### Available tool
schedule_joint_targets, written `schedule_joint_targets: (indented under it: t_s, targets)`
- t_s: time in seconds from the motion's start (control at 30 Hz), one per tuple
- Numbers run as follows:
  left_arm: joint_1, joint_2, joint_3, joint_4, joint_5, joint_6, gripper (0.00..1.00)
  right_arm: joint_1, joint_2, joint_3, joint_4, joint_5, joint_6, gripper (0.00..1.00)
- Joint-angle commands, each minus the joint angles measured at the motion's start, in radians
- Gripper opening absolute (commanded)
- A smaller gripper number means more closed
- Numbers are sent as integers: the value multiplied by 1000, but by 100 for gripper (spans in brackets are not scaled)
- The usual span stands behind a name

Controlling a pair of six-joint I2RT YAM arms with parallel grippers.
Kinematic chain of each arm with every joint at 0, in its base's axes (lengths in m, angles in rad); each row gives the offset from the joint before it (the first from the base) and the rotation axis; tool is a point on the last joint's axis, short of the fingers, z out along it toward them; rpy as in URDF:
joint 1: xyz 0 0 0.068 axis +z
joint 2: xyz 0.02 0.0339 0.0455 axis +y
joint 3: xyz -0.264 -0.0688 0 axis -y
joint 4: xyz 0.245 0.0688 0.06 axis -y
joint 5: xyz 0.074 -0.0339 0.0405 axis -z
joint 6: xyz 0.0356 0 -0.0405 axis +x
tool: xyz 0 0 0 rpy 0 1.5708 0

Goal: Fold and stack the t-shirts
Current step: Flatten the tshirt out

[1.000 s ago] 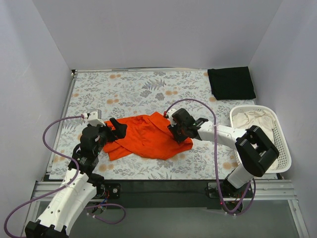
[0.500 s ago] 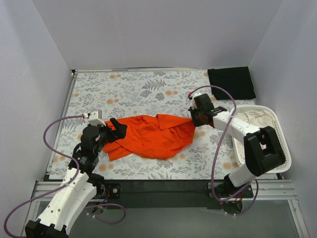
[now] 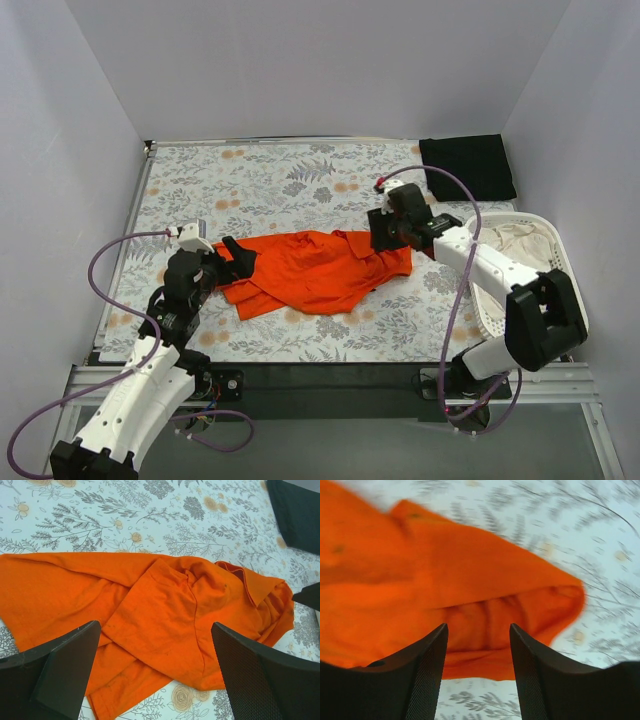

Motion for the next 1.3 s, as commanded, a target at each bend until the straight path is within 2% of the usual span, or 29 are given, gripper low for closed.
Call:
schedule_joint_targets:
  t_s: [0.0,0.13,0.17,0.27,0.47,0.53,0.63,0.7,0.77,0.9,1.1,1.13,1.23,1.27]
  targets:
    - [-2,15,40,-35,-45,-1,86,190,-89,39,33,-25,-91,51]
    - [-2,46,54,-60,-79,-20,86,396,0,62,41,-101,-145,52]
    - [-2,46,57,-64,-91,-23,86,468,28,82,33,-95,-159,51]
    - [-2,41,57,-77,-115,-32,85,573,144,134,7,-75,-171,51]
    - [-2,30,55,-84,-149,-44,85,673,293,197,-73,33,-159,47]
    - [-2,30,55,-86,-157,-44,85,674,322,206,-109,54,-150,45]
    - [-2,32,55,-86,-155,-44,85,674,335,191,-157,141,-145,34]
    - [-2,35,55,-86,-155,-46,84,673,321,159,-180,216,-143,16]
    - [-2,37,55,-86,-158,-47,82,667,294,121,-197,296,-139,2]
    - [-2,43,55,-93,-167,-64,79,601,159,19,-203,343,-119,1]
    - [-2,63,68,-135,-220,-118,79,386,4,-108,-246,389,-25,4]
    - [-2,64,69,-136,-227,-119,79,331,-16,-117,-249,386,-10,6]
    - [-2,69,69,-136,-226,-122,79,271,-84,-139,-245,338,44,27]
    - [-2,70,68,-135,-224,-125,79,272,-96,-130,-242,329,45,30]
